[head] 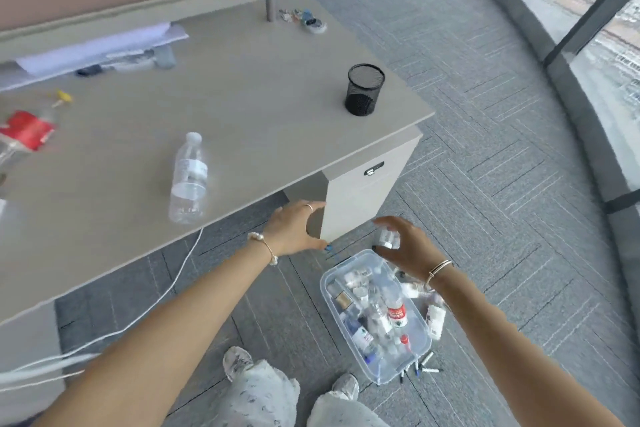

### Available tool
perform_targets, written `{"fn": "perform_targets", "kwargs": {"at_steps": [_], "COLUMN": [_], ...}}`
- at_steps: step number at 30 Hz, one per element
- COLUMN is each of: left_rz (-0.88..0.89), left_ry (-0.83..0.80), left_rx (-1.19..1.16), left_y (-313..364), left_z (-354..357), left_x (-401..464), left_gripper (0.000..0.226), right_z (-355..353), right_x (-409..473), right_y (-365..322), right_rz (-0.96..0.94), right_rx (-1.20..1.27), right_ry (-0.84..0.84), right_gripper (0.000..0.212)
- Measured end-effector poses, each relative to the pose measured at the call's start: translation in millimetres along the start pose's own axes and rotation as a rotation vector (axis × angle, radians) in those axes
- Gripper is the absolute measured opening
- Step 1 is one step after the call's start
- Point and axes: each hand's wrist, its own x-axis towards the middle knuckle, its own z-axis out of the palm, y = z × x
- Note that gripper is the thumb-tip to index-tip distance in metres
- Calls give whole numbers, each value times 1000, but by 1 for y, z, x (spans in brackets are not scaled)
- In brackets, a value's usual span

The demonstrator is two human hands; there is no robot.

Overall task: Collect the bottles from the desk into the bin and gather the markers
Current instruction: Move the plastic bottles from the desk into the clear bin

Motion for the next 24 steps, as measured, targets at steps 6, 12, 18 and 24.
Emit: {"fn": "perform_targets", "kwargs": {"at_steps": [6,12,18,24], "left_rz": [-113,-292,-450,-564], "left_ry": [165,325,500,595], "left_rx": [-45,-105,-152,-201], "left_y": [-84,-193,-280,-335], "left_z": [-85,-147,-172,-186], "left_x": [-39,-90,-143,-159], "left_gripper": [82,75,75,75], "right_z": [28,84,143,182], "right_x": [76,137,177,222], "right_y": [-109,-222,-297,-331], "right_rz": [-144,-282,-349,-260], "right_rx": [-8,11,-94,-197], "right_ry": [-39,-112,-151,-206], "right_gripper": [48,50,55,80]}}
